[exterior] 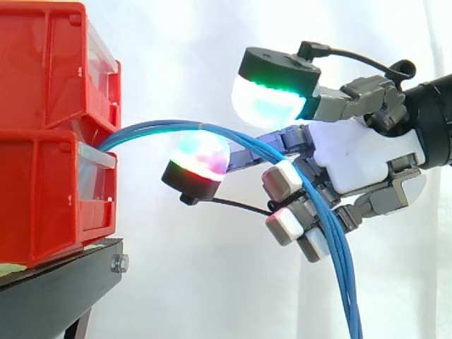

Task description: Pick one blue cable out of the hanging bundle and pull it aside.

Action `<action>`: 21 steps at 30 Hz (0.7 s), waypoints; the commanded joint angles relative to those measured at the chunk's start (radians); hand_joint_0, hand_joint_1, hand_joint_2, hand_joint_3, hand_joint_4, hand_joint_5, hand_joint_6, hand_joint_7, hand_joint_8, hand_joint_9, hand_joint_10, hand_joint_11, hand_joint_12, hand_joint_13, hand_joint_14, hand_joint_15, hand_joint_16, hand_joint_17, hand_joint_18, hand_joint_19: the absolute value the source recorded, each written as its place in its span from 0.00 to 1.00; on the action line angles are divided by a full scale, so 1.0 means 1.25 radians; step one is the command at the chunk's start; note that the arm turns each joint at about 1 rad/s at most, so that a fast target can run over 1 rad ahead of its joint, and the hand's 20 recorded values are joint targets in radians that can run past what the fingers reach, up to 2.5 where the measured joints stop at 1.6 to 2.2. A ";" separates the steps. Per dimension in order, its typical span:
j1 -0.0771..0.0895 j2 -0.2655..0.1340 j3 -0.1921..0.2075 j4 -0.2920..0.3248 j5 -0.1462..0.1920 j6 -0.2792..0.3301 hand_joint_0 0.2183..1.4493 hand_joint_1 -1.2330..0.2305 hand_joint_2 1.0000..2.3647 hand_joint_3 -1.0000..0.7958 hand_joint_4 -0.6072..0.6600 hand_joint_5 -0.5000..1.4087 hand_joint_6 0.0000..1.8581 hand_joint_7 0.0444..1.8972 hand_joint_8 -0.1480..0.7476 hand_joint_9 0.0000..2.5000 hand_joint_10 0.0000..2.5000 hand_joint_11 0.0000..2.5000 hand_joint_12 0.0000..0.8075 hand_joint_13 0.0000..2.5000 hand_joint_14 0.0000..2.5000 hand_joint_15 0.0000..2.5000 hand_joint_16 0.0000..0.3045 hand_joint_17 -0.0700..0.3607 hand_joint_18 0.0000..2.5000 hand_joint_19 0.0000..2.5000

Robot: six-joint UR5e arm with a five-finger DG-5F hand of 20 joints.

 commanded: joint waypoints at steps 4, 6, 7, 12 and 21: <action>-0.001 0.000 -0.002 0.000 -0.001 0.000 0.17 0.34 0.00 0.28 0.41 0.24 0.46 0.41 0.44 0.54 0.01 0.22 0.46 0.43 0.01 0.23 0.18 0.45 0.39 0.29; 0.001 0.000 -0.001 0.001 -0.001 0.000 0.23 0.38 0.00 0.28 0.39 0.24 0.46 0.42 0.43 0.54 0.01 0.22 0.43 0.43 0.01 0.24 0.16 0.42 0.37 0.31; 0.001 0.000 -0.001 0.001 0.001 0.000 0.26 0.40 0.00 0.28 0.39 0.23 0.46 0.43 0.43 0.54 0.01 0.23 0.42 0.43 0.01 0.24 0.15 0.41 0.36 0.31; 0.001 0.000 -0.002 0.005 0.001 0.000 0.29 0.39 0.00 0.33 0.41 0.23 0.45 0.43 0.44 0.54 0.01 0.23 0.44 0.43 0.01 0.24 0.16 0.42 0.37 0.31; 0.001 0.000 -0.002 0.005 -0.001 0.001 0.36 0.23 0.01 0.42 0.41 0.21 0.49 0.38 0.42 0.47 0.01 0.25 0.42 0.39 0.01 0.24 0.15 0.41 0.34 0.30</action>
